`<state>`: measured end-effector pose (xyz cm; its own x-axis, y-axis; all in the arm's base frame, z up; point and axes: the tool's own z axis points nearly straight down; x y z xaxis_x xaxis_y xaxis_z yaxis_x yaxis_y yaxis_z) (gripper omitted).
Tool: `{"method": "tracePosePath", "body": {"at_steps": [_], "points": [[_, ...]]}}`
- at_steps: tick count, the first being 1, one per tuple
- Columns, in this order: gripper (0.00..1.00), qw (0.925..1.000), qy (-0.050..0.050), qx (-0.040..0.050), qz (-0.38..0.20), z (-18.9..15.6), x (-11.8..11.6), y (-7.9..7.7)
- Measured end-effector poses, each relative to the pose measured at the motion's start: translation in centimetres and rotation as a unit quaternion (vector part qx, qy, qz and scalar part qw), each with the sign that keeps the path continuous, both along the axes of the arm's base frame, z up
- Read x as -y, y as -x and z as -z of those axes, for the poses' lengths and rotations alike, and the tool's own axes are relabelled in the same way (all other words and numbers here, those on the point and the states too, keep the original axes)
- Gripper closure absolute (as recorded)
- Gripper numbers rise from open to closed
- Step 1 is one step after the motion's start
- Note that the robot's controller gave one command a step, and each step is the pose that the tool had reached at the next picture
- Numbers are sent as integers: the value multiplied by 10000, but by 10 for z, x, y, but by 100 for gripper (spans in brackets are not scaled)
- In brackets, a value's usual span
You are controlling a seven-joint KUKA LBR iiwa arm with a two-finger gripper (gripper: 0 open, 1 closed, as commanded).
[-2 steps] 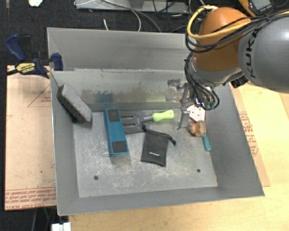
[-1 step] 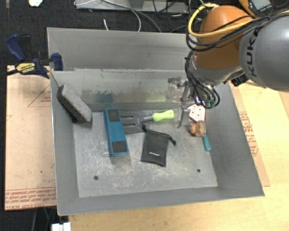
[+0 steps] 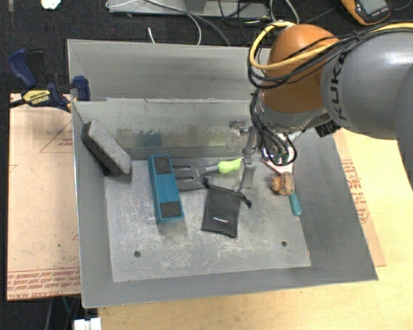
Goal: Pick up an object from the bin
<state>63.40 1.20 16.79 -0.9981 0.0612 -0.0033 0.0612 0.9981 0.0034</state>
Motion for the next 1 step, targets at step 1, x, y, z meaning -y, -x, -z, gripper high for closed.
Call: {"method": "tracePosePath", "body": {"at_steps": [1], "points": [[0, 10000, 6, 15, -3, -5, 7, -3]]}}
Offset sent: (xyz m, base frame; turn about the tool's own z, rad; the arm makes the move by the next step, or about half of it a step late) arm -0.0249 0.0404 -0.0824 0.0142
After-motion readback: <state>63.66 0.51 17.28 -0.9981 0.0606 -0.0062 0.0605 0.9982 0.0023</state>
